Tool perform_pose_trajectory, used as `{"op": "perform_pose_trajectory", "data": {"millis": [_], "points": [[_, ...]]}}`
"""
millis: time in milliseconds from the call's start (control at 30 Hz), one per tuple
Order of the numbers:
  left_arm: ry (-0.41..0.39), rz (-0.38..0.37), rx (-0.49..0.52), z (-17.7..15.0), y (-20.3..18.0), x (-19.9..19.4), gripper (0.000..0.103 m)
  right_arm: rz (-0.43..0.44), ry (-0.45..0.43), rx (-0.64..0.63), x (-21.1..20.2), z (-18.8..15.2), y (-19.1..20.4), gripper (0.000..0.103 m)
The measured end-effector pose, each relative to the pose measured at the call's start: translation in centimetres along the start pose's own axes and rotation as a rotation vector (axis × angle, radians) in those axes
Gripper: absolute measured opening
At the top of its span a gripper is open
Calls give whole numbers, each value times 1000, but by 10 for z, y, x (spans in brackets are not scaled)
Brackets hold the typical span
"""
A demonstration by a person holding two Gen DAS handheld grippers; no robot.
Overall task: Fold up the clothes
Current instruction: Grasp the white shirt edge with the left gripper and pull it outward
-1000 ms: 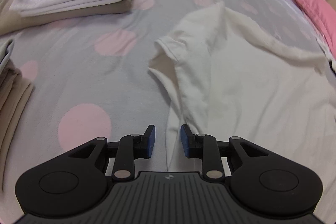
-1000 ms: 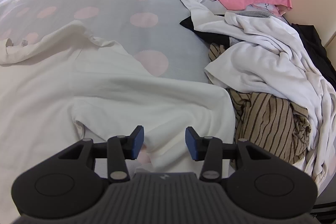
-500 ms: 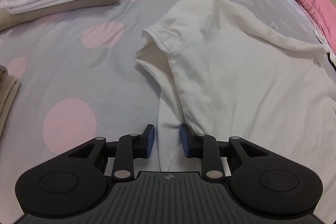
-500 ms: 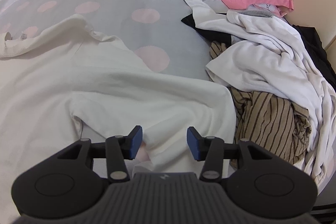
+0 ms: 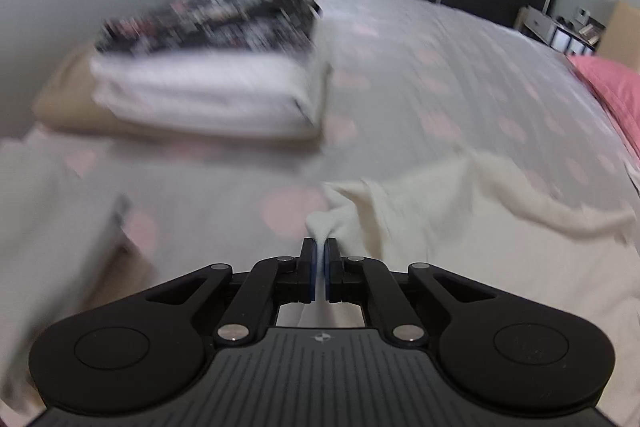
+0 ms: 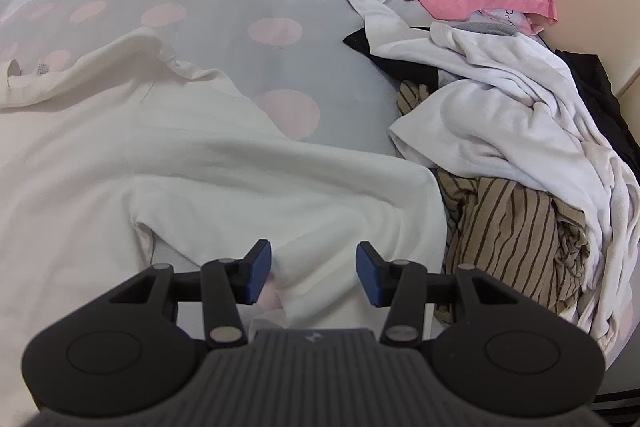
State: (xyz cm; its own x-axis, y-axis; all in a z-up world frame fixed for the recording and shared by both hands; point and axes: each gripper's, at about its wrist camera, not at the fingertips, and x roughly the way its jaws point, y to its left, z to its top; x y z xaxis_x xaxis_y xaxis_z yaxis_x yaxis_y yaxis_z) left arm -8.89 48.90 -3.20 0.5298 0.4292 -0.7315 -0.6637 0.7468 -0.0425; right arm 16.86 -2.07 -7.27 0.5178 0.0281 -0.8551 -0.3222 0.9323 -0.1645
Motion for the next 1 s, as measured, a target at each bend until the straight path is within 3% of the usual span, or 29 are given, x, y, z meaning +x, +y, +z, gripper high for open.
{"op": "perform_pose_trajectory", "data": {"millis": [167, 300, 433, 667, 767, 900, 933, 1000], "points": [[-131, 108, 38, 43, 21, -17, 2, -8, 3, 9, 0, 0, 1, 51], [-154, 76, 159, 36, 7, -27, 2, -17, 10, 15, 2, 1, 0, 51], [-45, -54, 327, -3, -22, -20, 2, -13, 14, 1, 4, 2, 3, 51], [203, -230, 450, -55, -55, 11, 3, -7, 12, -12, 3, 2, 6, 51], [234, -270, 453, -61, -54, 11, 8, -5, 10, -14, 2, 3, 7, 51], [162, -340, 345, -48, -29, -11, 32, -5, 12, -12, 2, 3, 7, 52], [132, -337, 315, -43, -21, -16, 41, -4, 13, -12, 2, 3, 7, 52], [89, -281, 256, -33, -4, -20, 45, -1, 14, -13, 2, 3, 8, 52]]}}
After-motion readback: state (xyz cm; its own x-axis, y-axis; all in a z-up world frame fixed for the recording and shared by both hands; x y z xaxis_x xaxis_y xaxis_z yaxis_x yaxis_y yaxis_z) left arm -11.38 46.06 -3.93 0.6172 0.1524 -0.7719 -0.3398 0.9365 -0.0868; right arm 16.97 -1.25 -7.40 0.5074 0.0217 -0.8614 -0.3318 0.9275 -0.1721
